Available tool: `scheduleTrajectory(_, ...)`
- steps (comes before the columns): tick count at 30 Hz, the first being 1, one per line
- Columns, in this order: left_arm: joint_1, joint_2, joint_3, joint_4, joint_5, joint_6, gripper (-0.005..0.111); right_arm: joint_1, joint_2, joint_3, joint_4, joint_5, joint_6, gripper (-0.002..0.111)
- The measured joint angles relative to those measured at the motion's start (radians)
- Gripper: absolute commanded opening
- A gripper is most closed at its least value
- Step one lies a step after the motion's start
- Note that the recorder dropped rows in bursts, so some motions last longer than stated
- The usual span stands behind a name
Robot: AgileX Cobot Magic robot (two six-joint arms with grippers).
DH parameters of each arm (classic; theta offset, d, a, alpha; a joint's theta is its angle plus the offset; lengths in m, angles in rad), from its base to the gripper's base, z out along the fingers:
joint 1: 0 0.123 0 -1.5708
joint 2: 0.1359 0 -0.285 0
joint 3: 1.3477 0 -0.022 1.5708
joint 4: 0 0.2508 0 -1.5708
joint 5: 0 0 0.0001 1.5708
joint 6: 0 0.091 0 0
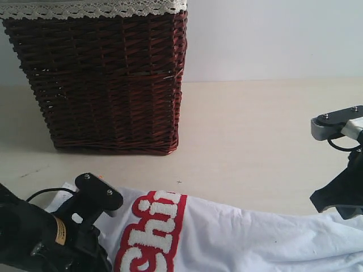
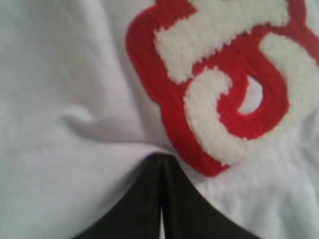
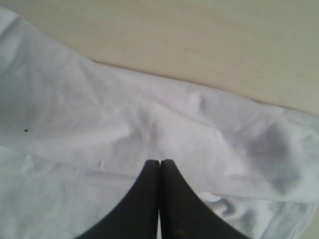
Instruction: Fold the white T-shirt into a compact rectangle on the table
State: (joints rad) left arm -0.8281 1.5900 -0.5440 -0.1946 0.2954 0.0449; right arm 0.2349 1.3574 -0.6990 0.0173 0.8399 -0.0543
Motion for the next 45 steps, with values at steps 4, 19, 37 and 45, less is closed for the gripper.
scheduleTrajectory(4,0.029,0.031,0.000,0.018,-0.068,0.000,0.000,0.000,0.000,0.000,0.007,0.000,0.000,0.000)
scheduleTrajectory(19,0.225,0.056,-0.062,0.036,-0.289,0.002,0.000,0.000,0.000,0.000,0.012,0.000,0.000,0.000)
scheduleTrajectory(37,0.339,0.054,-0.135,-0.073,-0.002,0.012,0.052,0.000,0.000,0.000,0.115,0.000,-0.069,0.000)
scheduleTrajectory(45,0.339,0.099,-0.137,-0.114,-0.095,0.054,0.052,0.000,0.000,0.000,0.119,0.000,-0.073,0.000)
